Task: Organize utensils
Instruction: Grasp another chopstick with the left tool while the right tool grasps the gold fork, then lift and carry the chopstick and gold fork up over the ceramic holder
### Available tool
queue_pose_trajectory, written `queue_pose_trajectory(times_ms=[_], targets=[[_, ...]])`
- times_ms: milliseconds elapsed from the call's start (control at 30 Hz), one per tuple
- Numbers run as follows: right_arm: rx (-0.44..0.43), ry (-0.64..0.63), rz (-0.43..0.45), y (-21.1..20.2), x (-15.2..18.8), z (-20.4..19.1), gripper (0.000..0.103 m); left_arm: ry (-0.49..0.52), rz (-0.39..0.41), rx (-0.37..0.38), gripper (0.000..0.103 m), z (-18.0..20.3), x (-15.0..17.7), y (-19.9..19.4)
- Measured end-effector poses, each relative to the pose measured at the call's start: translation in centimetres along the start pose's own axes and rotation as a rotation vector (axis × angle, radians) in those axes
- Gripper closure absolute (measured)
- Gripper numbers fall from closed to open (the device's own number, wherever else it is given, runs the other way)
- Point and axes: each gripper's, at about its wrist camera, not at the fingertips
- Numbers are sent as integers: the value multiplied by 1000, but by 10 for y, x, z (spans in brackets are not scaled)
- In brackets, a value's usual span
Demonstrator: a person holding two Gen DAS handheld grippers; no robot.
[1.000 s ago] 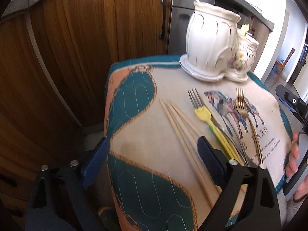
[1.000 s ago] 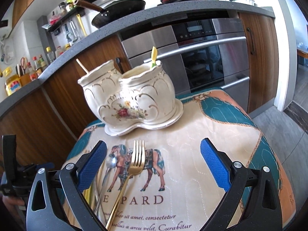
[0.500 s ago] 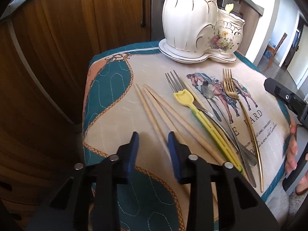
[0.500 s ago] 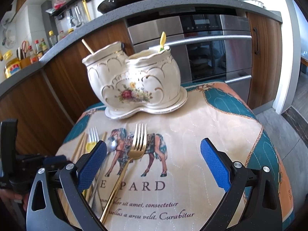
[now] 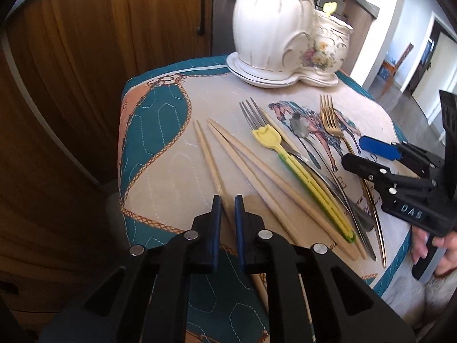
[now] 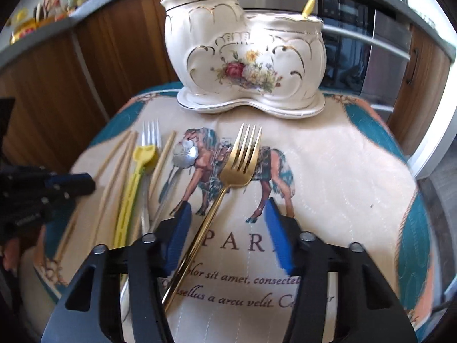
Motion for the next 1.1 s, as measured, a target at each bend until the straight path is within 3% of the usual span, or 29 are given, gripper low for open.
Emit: queue_pose_trajectory(times_ms=[33, 200, 333, 433, 633, 900, 1100], targets=[[7, -1, -5, 1, -1, 0, 59, -1, 1, -1, 93, 0, 0, 0], [-1, -36, -25, 2, -4, -8, 85, -4, -1, -13, 91, 1, -5, 3], [-36, 2, -24, 1, -2, -3, 88, -5, -8, -29, 90, 1, -8, 4], [-73, 52, -17, -1, -1, 7, 95, -9, -6, -32, 96, -3, -10, 5], [-136, 114, 52, -19, 2, 24, 97, -29, 10, -10, 98, -13, -9, 2], [-172, 123, 214, -53, 2, 33, 97, -26, 174, 23, 98, -9, -16, -41], [-145, 91, 332, -73, -1, 28, 97, -1, 268, 56, 98, -2, -21, -66]])
Point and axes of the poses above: each gripper's, at about its wrist camera, not at the fingertips, and y roughly the way its jaws point, z to its right, x to its underside, and after that the axes turned 9 degrees about -z, right-handed
